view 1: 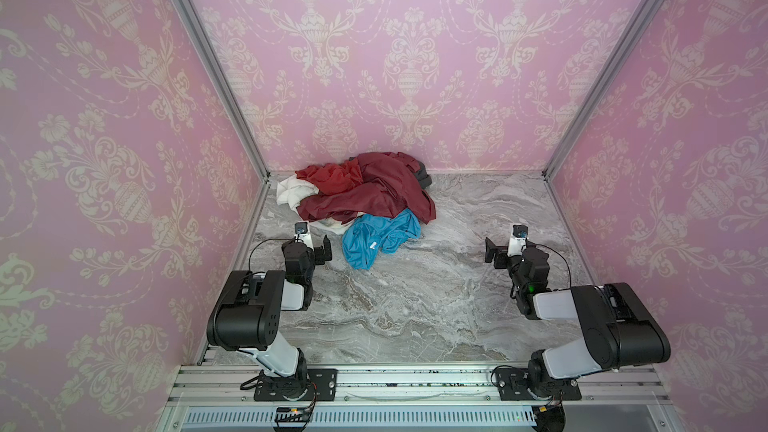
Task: Pick out a specific cloth from the pile
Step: 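Reach the left gripper to the white shirt while the right gripper approaches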
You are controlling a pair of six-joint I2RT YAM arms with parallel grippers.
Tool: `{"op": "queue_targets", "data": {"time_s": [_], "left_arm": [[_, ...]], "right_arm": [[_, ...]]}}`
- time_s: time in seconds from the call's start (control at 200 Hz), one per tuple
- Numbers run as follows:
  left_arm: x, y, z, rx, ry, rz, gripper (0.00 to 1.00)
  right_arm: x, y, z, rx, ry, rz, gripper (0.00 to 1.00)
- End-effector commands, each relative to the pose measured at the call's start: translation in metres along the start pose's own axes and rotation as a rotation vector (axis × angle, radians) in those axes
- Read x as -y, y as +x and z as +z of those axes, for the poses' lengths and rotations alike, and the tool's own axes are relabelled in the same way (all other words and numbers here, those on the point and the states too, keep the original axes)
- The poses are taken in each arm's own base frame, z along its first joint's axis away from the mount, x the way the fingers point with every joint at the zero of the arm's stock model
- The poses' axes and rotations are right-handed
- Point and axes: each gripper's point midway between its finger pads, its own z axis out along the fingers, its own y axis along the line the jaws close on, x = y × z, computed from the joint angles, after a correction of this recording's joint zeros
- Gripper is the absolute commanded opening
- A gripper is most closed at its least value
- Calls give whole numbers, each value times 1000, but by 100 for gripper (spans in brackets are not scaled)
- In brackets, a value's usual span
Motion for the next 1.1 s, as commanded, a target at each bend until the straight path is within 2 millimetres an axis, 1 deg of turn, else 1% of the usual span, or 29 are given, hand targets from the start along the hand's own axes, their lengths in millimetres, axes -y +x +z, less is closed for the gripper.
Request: {"op": "queue_targets", "data": {"time_s": [0.0,0.165,0.3,0.4,0.5,0.56,0.65,0.831,0.976,1.006,1.026,1.036,1.051,1.091], "left_arm": [[-2,-3,-5,3,-28,42,100],[6,-11,-8,-8,-35,88,99],[4,-20,-11,-28,-89,112,99],[10,-35,-15,-19,-96,144,99],[13,-51,-21,-1,-102,120,99],[14,-58,-22,-8,-106,112,99],[17,-71,-25,-8,-118,86,100],[31,-102,-37,7,-67,17,98],[42,-124,-45,0,-34,-34,94],[47,-127,-47,-7,-21,-36,93],[49,-124,-48,-20,-16,-35,92],[50,-133,-49,-8,-13,-42,92],[53,-138,-49,-6,-9,-46,91],[57,-140,-51,-28,1,-52,90]], "right_arm": [[3,-13,-9,56,25,-8,100],[9,-20,-20,69,55,12,100],[9,-23,-23,59,55,23,100],[9,-26,-24,46,56,31,100],[14,-33,-28,48,85,49,100],[16,-37,-31,53,98,63,100],[19,-48,-35,63,115,69,100],[22,-73,-46,94,128,100,100],[14,-97,-52,124,110,120,100],[11,-104,-54,133,105,120,100],[10,-107,-54,137,103,121,100],[9,-108,-55,140,102,121,100],[8,-111,-55,143,101,120,100],[3,-121,-57,161,88,120,99]]}}
